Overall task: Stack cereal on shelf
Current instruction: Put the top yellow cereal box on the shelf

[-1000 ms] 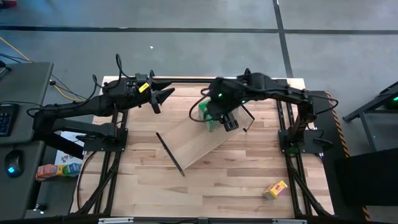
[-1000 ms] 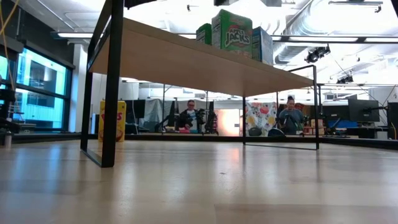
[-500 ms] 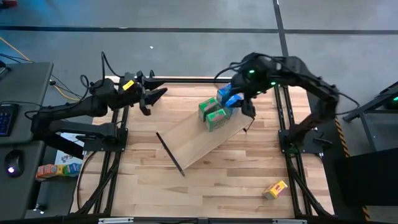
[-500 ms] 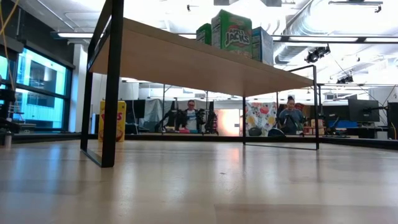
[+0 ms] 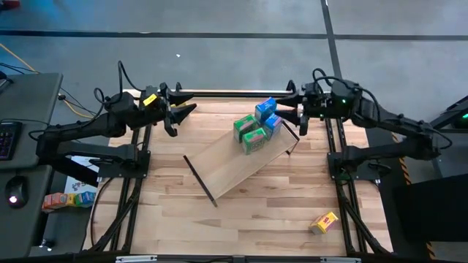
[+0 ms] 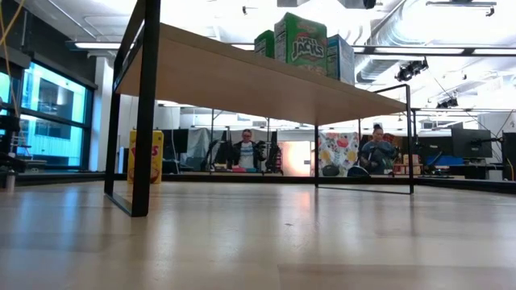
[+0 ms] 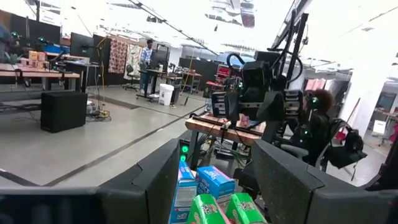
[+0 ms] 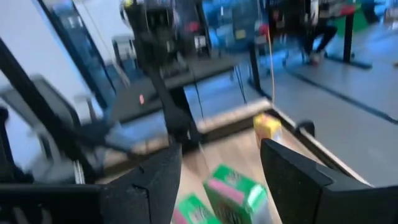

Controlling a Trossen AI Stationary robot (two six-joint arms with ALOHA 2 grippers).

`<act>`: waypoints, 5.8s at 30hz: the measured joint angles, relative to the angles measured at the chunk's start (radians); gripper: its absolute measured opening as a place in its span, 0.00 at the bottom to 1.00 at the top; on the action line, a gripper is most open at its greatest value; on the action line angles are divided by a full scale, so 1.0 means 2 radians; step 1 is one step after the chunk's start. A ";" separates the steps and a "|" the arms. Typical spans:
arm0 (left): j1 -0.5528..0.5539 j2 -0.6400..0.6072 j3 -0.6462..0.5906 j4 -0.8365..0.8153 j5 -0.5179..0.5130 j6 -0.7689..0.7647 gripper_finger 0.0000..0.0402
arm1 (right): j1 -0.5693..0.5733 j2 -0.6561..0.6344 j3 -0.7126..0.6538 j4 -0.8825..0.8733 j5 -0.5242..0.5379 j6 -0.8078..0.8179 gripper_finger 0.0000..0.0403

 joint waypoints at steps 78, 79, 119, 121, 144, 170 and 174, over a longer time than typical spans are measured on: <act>0.399 0.472 0.229 -0.618 0.062 0.260 0.47 | 0.000 0.015 -0.035 0.050 0.033 0.049 0.52; 0.399 0.472 0.230 -0.619 0.062 0.254 0.44 | 0.000 0.015 -0.035 0.050 0.033 0.049 0.52; -0.118 0.348 0.488 -0.775 0.134 -0.298 0.33 | 0.000 0.015 -0.036 0.020 0.057 0.019 0.52; -0.114 0.362 0.488 -0.776 0.115 -0.298 0.33 | 0.000 0.014 -0.036 0.020 0.066 0.019 0.52; -0.105 0.421 0.488 -0.850 0.068 -0.271 0.33 | 0.000 0.014 -0.036 0.007 0.070 0.023 0.52; -0.105 0.429 0.488 -0.848 0.061 -0.251 0.54 | 0.000 0.014 -0.036 0.007 0.069 0.023 0.52; -0.104 0.429 0.488 -0.848 0.064 -0.247 0.58 | 0.000 0.014 -0.036 0.007 0.071 0.023 0.52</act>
